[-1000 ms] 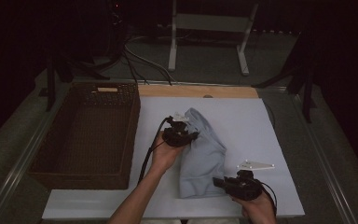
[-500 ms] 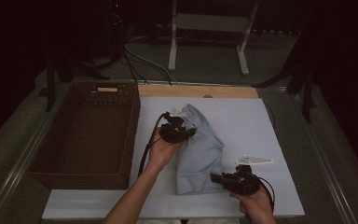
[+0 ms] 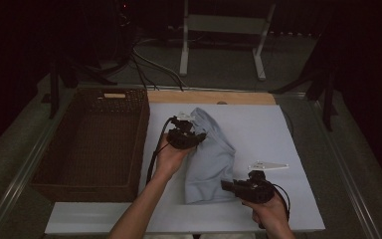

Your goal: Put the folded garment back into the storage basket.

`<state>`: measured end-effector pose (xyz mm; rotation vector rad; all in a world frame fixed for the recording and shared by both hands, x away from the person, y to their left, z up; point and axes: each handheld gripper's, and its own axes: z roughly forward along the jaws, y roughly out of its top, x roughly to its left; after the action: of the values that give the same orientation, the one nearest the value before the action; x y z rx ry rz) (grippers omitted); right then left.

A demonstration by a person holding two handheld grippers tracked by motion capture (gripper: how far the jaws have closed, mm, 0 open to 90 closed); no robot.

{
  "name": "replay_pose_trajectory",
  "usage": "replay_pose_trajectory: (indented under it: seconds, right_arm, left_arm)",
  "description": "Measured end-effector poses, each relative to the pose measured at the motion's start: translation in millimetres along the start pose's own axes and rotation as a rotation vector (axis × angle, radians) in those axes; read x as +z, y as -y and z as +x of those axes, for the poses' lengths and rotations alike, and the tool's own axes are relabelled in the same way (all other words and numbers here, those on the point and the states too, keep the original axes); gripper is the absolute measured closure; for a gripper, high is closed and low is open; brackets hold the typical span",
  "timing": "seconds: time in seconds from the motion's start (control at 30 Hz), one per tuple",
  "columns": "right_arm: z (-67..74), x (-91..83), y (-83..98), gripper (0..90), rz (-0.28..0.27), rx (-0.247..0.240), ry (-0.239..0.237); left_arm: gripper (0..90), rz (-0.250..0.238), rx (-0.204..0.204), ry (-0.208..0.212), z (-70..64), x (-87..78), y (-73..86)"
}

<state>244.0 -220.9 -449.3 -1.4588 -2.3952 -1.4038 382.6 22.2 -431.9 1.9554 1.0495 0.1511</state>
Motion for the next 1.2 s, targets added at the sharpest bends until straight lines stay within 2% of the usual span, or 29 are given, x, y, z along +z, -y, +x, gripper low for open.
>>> replay_pose_trajectory:
  seconds: [0.6,1.2]
  right_arm:
    - [1.6,4.0,-17.6,78.2,-0.014,0.011,-0.022]
    - [9.0,8.7,-37.3,78.2,-0.034,0.001,-0.039]
  left_arm:
    - [80.6,-0.018,-0.05,-0.004,12.4,-9.0,-9.1]
    - [80.6,-0.032,-0.053,-0.017,17.9,-22.5,-23.9]
